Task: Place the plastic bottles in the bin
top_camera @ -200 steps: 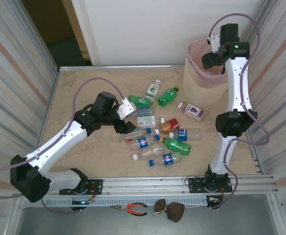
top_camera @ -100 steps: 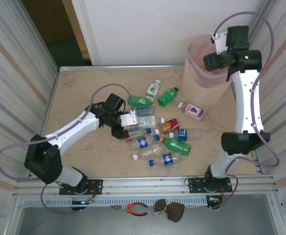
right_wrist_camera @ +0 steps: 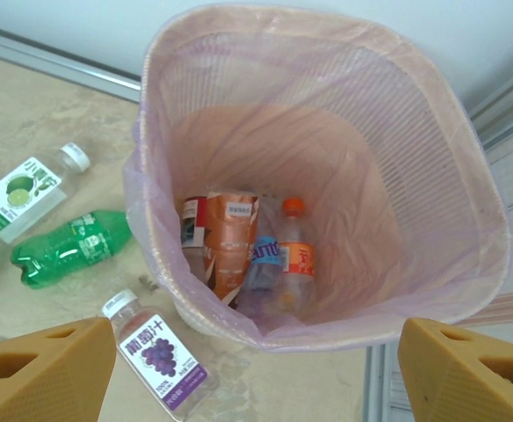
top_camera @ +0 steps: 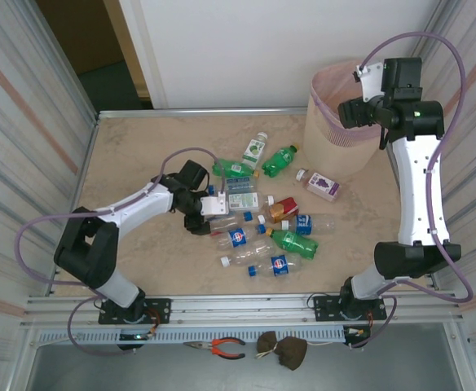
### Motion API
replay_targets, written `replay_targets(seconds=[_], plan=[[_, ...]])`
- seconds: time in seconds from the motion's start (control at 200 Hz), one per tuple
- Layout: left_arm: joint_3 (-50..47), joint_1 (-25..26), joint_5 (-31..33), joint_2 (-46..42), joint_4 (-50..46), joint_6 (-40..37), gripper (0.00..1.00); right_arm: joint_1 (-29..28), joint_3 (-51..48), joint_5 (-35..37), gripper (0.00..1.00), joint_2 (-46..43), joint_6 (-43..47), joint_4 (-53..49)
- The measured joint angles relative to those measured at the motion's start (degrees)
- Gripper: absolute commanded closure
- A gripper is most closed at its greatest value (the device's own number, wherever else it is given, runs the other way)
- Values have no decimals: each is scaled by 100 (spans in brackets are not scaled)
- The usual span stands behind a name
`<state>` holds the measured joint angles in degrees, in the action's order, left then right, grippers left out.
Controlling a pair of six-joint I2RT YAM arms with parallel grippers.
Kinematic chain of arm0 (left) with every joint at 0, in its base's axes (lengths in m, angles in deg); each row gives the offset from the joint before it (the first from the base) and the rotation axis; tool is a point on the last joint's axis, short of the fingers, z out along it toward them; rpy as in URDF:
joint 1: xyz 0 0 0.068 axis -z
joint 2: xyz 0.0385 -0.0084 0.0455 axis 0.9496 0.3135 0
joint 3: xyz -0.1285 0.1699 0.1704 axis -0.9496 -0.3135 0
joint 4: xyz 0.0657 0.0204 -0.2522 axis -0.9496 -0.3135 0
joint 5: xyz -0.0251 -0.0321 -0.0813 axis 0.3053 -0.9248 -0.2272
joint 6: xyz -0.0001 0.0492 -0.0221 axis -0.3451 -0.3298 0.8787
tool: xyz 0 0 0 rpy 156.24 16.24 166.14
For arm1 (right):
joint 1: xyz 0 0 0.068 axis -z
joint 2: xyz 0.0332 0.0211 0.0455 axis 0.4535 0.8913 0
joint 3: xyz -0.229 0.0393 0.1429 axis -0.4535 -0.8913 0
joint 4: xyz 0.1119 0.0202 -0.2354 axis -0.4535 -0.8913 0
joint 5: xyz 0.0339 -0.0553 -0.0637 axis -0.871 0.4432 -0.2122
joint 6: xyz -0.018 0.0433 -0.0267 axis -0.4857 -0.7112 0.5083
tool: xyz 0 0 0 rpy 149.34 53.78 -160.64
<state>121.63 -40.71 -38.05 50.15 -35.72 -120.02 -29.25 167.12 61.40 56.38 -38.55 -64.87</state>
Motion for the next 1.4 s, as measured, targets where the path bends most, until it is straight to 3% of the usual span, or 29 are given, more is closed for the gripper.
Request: replay_targets(seconds=[0.501, 0.997, 1.398], plan=[[-186, 273, 17, 557, 273, -26, 32, 0, -232, -118, 16, -87, 0, 98], [-168, 210, 44, 608, 354, -61, 53, -13, -232, -129, 16, -232, 2, 96], [-203, 4, 160, -317, 350, 55, 56, -76, -291, -243, 16, -466, -7, 101]])
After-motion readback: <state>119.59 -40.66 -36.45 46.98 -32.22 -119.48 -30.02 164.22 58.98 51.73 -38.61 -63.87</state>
